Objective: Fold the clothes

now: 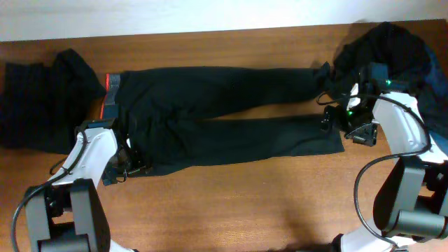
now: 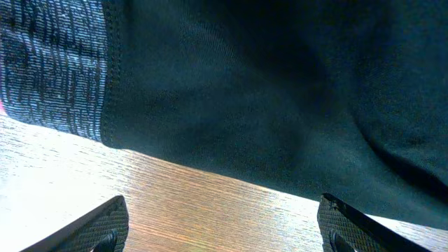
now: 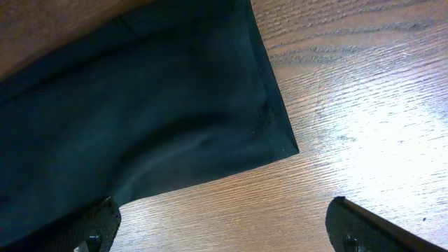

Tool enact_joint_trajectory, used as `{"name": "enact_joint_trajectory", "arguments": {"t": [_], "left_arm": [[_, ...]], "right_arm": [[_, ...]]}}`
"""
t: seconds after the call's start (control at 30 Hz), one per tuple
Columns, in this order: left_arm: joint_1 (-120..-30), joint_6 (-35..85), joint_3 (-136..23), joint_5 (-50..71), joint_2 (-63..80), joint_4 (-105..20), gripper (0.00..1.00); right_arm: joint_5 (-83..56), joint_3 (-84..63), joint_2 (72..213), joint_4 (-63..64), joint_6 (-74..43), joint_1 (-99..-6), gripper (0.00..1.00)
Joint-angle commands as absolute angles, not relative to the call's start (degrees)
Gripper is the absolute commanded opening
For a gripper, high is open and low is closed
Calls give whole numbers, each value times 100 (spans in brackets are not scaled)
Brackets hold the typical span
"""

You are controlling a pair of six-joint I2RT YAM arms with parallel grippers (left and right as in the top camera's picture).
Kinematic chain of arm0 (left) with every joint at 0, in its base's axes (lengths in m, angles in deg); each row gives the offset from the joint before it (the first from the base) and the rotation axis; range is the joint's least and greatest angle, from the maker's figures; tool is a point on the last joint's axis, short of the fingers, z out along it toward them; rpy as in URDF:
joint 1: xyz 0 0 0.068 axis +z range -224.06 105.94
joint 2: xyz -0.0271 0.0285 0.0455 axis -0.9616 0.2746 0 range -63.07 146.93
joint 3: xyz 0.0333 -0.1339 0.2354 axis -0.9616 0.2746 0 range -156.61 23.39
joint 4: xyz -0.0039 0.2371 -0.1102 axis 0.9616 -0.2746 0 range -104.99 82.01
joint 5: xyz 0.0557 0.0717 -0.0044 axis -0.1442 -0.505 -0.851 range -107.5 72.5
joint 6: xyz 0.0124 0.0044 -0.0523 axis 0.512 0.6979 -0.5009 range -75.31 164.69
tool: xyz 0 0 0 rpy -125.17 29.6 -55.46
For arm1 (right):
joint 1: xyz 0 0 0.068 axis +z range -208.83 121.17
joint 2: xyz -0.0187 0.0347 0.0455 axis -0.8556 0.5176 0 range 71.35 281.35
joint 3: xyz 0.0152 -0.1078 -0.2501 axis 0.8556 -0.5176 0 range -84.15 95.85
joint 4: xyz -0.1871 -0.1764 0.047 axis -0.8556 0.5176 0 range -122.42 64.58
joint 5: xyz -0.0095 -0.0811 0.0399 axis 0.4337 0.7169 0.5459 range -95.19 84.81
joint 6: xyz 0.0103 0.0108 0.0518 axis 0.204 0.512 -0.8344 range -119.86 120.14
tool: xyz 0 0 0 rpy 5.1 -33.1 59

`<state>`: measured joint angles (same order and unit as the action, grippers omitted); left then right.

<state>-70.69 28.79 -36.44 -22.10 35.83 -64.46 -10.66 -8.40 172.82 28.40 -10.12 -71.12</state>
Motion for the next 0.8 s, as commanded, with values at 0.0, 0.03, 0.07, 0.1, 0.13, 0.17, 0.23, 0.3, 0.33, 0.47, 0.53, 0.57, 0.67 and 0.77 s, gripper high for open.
{"name": "enact_joint_trajectory", "arguments": {"t": [0.0,0.03,0.07,0.1,0.13,0.17,0.23,0.3,0.33,0.47,0.53,0.57,0.67,0.77], "left_arm": [[-7053,2750,-3530,-2297,3519,-6444,86],[-7053,2730,-3493,-2300,3519,-6444,86],[-7053,2704,-3456,-2300,3519,-6444,86],[-7053,2651,-3408,-2308,3519,-6448,86],[-7053,2590,-3362,-2339,3519,-6448,86],[-7053,2581,-3294,-2341,3519,-6442,86],[-7053,2579,-3187,-2361,3519,-6433,86],[-7053,2450,-3067,-2492,3519,-6442,86],[-7053,2452,-3006,-2512,3519,-6439,86],[-7016,2450,-2846,-2533,3519,-6439,86],[-6949,2452,-2813,-2536,3519,-6442,86],[-6879,2452,-2811,-2553,3519,-6439,86],[-6686,2455,-2811,-2638,3519,-6389,86],[-6457,2457,-2811,-2638,3519,-6293,87]], "right_arm": [[-1077,-899,17289,2774,-975,-7134,99],[-1077,-899,17289,2753,-975,-7134,99],[-1077,-899,17289,2731,-975,-7134,99],[-1077,-899,17289,2711,-975,-7134,99],[-1077,-899,17289,2700,-975,-7134,99],[-1082,-899,17289,2685,-975,-7132,99],[-1082,-899,17289,2665,-975,-7123,99],[-1086,-899,17289,2663,-975,-7123,99],[-1086,-899,17289,2667,-975,-7123,99],[-1086,-899,17291,2689,-977,-7123,99],[-1084,-904,17298,2735,-977,-7123,99],[-1086,-950,17298,2731,-979,-7123,95],[-1082,-1122,17298,2659,-981,-7123,32],[-1082,-1354,17298,2508,-1134,-7123,6]]}}
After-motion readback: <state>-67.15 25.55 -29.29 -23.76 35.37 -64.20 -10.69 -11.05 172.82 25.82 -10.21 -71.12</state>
